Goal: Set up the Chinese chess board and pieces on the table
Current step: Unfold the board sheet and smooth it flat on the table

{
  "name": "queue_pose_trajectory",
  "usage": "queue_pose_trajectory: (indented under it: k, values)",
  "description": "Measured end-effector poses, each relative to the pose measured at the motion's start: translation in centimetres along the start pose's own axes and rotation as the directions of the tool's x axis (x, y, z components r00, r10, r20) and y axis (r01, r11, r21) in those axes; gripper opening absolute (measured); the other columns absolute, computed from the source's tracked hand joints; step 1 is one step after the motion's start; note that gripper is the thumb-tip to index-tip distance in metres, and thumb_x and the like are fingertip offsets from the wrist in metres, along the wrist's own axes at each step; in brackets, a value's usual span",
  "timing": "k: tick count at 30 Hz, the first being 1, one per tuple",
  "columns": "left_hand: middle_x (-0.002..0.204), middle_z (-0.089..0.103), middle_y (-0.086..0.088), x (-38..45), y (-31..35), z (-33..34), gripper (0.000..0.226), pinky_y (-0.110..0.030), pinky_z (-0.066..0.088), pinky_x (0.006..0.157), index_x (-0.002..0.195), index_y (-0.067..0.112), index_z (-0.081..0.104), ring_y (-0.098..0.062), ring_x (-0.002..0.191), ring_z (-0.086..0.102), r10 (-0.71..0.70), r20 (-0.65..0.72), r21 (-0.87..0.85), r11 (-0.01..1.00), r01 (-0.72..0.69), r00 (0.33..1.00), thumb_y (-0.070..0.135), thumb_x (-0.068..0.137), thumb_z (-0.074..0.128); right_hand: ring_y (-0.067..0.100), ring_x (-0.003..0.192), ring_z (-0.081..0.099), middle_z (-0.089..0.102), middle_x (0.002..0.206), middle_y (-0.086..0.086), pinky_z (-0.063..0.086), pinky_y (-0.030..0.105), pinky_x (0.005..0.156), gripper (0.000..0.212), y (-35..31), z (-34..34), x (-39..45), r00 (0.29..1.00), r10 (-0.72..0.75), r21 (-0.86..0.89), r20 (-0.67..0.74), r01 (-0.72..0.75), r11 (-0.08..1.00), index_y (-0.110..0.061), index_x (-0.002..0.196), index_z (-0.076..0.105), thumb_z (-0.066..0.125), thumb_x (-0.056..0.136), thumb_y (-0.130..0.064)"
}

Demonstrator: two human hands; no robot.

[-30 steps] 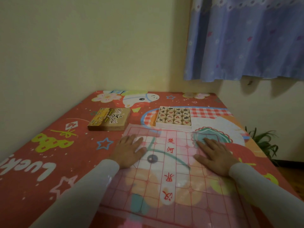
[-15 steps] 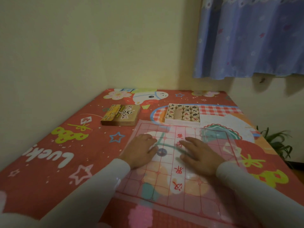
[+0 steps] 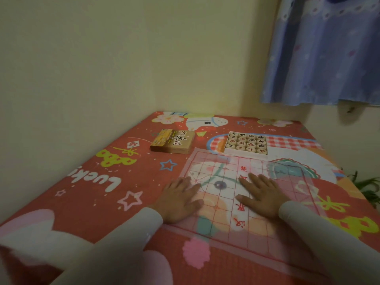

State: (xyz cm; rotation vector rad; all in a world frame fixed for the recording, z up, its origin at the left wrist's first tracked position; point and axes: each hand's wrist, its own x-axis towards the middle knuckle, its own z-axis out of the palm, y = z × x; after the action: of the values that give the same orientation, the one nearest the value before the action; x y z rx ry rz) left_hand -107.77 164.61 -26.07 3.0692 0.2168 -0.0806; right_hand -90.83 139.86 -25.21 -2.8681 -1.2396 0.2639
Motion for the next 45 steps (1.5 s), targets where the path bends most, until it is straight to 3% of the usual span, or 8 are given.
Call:
queue_pose_trajectory:
  k: [6,12,16,19,27,32,39,45]
  values:
    - [0.162,0.006,-0.002,-1.4,-2.8,-0.7,0.065,-0.044,0.002,0.118,0.152,0.038,0.007,-0.025,0.148,0.005,-0.088,0.02,0.074,0.993,0.086,0.996,0.066,0.093,0.013,0.026,0.147,-0.011,-0.012,0.16,-0.001,-0.005,0.047,0.117,0.108,-0.1,0.0,-0.6,1.0,0.002,0.028,-0.017,-0.002,1.0,-0.041,0.149,-0.007,-0.014,0.054,-0.092]
    - [0.155,0.029,-0.007,1.6,-1.1,-2.8,0.075,-0.041,0.016,0.117,0.151,0.026,0.025,-0.027,0.142,0.022,-0.039,-0.196,0.069,0.996,0.053,0.98,0.064,0.088,0.008,0.023,0.148,-0.004,-0.004,0.161,-0.004,0.001,0.045,0.118,0.101,0.7,-0.8,-1.8,0.984,0.043,0.088,-0.175,-0.028,0.996,-0.038,0.15,0.001,-0.003,0.063,-0.088]
    - [0.162,0.008,-0.004,4.1,2.6,-2.2,0.066,-0.041,0.003,0.12,0.154,0.029,0.012,-0.024,0.148,0.005,0.024,-0.095,0.014,1.0,-0.023,0.995,0.06,0.097,0.019,0.022,0.148,-0.004,-0.004,0.161,-0.003,0.003,0.044,0.119,0.088,0.3,-0.3,-3.0,0.988,0.03,0.079,-0.153,-0.018,0.997,-0.039,0.15,0.001,0.009,0.076,-0.084]
    - [0.163,-0.002,-0.002,4.6,2.9,-0.3,0.069,-0.042,-0.002,0.119,0.153,0.034,0.004,-0.023,0.149,-0.002,-0.006,0.025,0.001,1.0,0.006,1.0,0.066,0.094,0.016,0.024,0.148,-0.005,-0.005,0.161,-0.001,0.001,0.043,0.118,0.097,0.4,0.5,-4.3,0.996,0.043,0.03,-0.074,-0.041,0.999,-0.038,0.151,0.001,-0.001,0.067,-0.087]
    - [0.162,-0.004,0.001,4.0,1.7,0.3,0.072,-0.046,0.001,0.119,0.152,0.039,0.006,-0.025,0.148,-0.005,-0.125,0.027,-0.061,0.99,0.126,0.992,0.072,0.09,0.017,0.02,0.148,-0.005,-0.005,0.161,-0.002,-0.002,0.039,0.118,0.081,4.4,0.7,-7.2,0.983,0.182,0.02,-0.038,-0.181,0.983,-0.039,0.151,0.002,0.011,0.081,-0.077]
    - [0.163,-0.001,-0.001,4.0,0.0,0.8,0.103,-0.053,0.007,0.116,0.15,0.041,0.01,-0.03,0.148,-0.004,-0.093,0.092,0.037,0.995,0.09,0.991,0.09,0.064,-0.016,0.02,0.148,-0.007,-0.009,0.161,-0.003,-0.002,0.041,0.118,0.099,7.5,0.2,-9.0,0.971,0.239,0.035,-0.012,-0.238,0.971,-0.041,0.15,-0.001,-0.004,0.064,-0.089]
    - [0.156,0.028,-0.01,5.8,1.3,-3.0,0.072,-0.046,0.018,0.115,0.15,0.029,0.026,-0.032,0.142,0.024,-0.092,-0.118,0.123,0.987,0.106,0.989,0.067,0.091,0.012,0.022,0.147,0.011,0.006,0.161,-0.002,0.014,0.038,0.116,0.074,7.7,-2.8,-7.0,0.945,0.314,0.073,-0.094,-0.308,0.948,-0.034,0.151,0.012,0.021,0.089,-0.072]
    - [0.149,0.04,-0.008,12.0,2.8,-3.1,0.063,-0.045,0.026,0.113,0.145,0.027,0.033,-0.028,0.137,0.033,0.015,-0.106,0.082,0.997,-0.006,0.994,0.061,0.094,0.018,0.025,0.145,0.018,0.017,0.159,0.002,0.018,0.041,0.116,0.065,6.7,-3.4,-1.8,0.94,0.299,0.198,-0.161,-0.266,0.943,-0.028,0.148,0.026,0.028,0.093,-0.062]
